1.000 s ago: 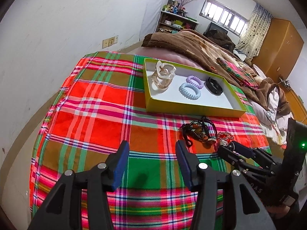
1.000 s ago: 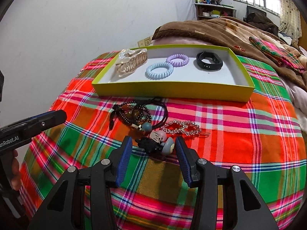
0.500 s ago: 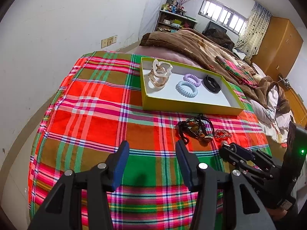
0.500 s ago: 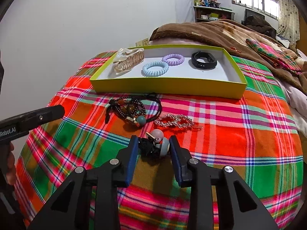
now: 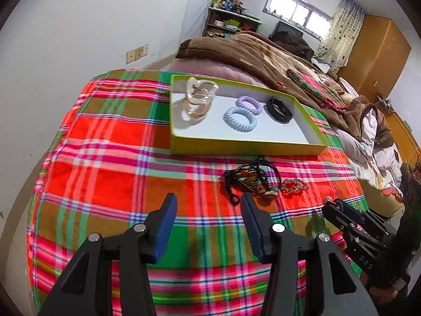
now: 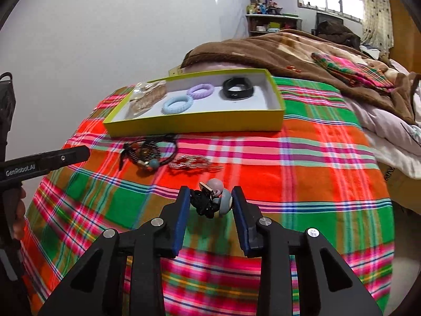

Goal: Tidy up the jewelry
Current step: 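Grasp the black bow clip with the right tool while the left tool grasps the elastic tie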

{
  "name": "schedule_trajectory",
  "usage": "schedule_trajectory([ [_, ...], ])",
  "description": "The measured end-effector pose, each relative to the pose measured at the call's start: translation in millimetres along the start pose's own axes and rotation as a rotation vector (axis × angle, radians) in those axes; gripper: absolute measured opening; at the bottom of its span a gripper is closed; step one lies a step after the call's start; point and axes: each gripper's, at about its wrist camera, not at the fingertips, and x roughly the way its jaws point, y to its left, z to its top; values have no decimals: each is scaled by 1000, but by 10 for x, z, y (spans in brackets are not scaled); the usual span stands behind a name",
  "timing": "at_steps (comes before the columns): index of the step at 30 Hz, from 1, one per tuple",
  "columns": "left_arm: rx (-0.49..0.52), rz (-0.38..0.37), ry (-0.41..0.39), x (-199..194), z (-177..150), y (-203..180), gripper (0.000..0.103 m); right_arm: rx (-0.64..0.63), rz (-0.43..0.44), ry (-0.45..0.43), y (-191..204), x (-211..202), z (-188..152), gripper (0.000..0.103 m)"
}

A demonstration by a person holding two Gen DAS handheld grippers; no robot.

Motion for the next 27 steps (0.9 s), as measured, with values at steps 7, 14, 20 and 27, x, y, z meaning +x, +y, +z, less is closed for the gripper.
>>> schedule_trajectory([
  [7, 42, -73, 27, 145, 77, -312, 52, 34, -30, -25, -221, -102, -23, 33],
  [14, 79, -32, 44, 310, 92, -603, 52, 56, -25, -36, -360, -152, -40, 33],
  [20, 111, 7, 60, 447, 29, -776, 48, 69, -9, -39, -437, -152, -54, 33],
  [27, 118, 72, 58, 533, 17, -798, 35, 77, 9, -46, -487, -159, -69, 33],
])
